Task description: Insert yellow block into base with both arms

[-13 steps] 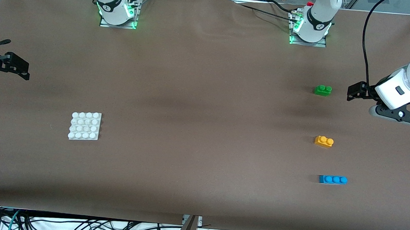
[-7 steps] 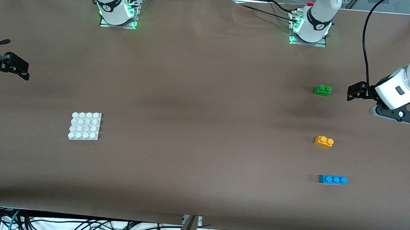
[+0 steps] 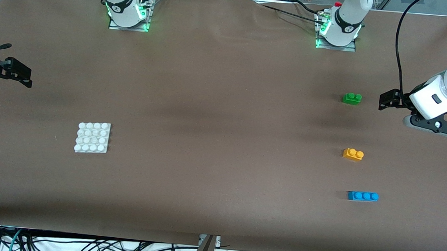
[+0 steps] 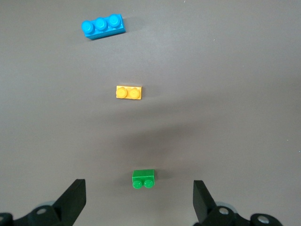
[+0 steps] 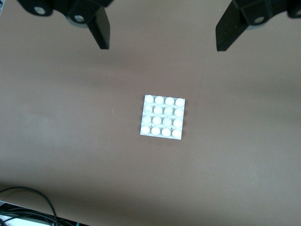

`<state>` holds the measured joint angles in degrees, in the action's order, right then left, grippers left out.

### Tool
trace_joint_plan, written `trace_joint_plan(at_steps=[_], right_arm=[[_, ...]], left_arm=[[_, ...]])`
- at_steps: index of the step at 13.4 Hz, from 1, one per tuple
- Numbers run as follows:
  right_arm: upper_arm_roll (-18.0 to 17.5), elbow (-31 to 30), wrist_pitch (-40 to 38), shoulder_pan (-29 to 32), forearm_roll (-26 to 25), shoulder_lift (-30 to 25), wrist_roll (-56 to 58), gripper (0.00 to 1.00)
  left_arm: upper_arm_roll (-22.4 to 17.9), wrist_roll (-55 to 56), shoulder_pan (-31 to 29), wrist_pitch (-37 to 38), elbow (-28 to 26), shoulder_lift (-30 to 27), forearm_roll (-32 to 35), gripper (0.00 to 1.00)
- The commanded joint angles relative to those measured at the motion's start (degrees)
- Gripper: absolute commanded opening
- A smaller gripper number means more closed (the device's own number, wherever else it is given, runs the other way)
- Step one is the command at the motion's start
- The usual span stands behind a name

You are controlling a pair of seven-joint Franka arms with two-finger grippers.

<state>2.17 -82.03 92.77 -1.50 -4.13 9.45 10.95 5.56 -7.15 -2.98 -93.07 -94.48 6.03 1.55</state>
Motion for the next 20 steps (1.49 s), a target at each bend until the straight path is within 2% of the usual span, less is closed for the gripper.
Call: trace_joint_plan(at_steps=[1,6,10,12,16,20], right_arm=[[-0.23,0.12,-0.57,0.18,-0.01,1.53,0.04,1.00],[-0.23,-0.06,0.74,0.27,0.26,9.16,-0.32,1.00],[-0.15,-0.84,4.95,0.53,2.89,15.84,-3.81,1.00],[-0.14,-3.64,10.47,0.44,2.81,18.22,-7.51,1.00],[-0.06,-13.48,26.90,0.53,2.90,20.95,-10.58,1.00],[-0.06,-14.73,33.34,0.27,2.11,24.81,-12.71,1.00]], left_arm=[[0.07,-1.37,-0.27,1.40,1.49,0.47,0.21,1.00],[0.07,-1.37,-0.27,1.40,1.49,0.38,0.21,1.00],[0.07,-1.29,-0.27,1.40,1.49,0.38,0.21,1.00],[0.07,-1.11,-0.27,1.40,1.49,0.38,0.21,1.00],[0.07,-1.20,-0.27,1.49,1.49,0.38,0.21,1.00],[0.07,-1.20,-0.27,1.40,1.41,0.47,0.21,1.00]])
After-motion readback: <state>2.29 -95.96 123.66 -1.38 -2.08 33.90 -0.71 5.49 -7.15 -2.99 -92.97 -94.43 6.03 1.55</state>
